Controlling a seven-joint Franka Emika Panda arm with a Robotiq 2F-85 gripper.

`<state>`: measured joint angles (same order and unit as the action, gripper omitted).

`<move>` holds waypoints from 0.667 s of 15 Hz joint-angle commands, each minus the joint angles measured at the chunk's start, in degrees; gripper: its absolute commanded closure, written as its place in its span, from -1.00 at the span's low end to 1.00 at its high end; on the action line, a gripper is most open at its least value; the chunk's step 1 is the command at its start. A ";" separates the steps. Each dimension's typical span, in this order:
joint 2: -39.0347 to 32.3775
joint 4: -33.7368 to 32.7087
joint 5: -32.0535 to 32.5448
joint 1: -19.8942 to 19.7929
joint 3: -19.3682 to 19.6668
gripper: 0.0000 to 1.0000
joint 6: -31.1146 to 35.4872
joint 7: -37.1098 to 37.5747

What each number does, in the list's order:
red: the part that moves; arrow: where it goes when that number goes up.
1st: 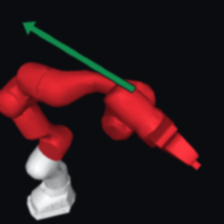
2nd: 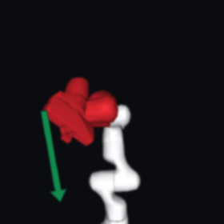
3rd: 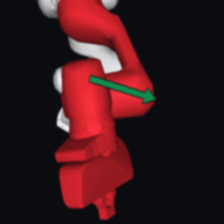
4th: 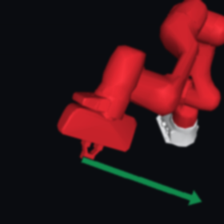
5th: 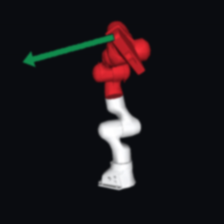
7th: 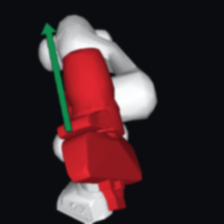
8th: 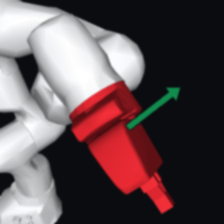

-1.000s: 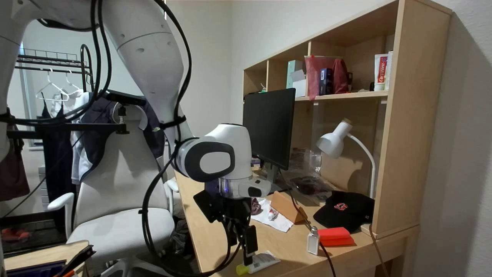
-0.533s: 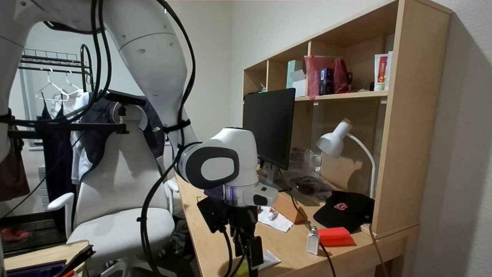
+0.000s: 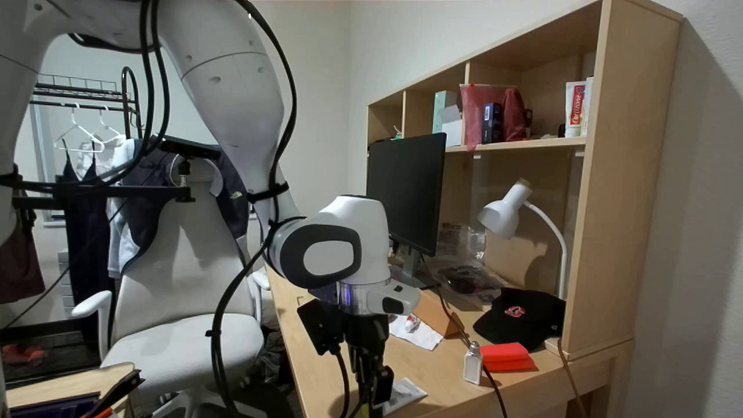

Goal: Take the orange object from near the tube and put it on the orange object then move the tube to the left on the white cloth

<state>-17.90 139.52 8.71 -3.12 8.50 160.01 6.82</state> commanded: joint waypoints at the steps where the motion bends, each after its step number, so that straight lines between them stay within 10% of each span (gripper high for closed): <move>1: -0.07 -0.08 -1.80 -0.72 -0.66 0.73 0.19 -2.09; 10: 2.31 -1.57 -0.66 1.00 -1.90 0.75 -0.27 -2.38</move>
<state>-17.59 138.25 8.64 -2.68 7.58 160.01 6.75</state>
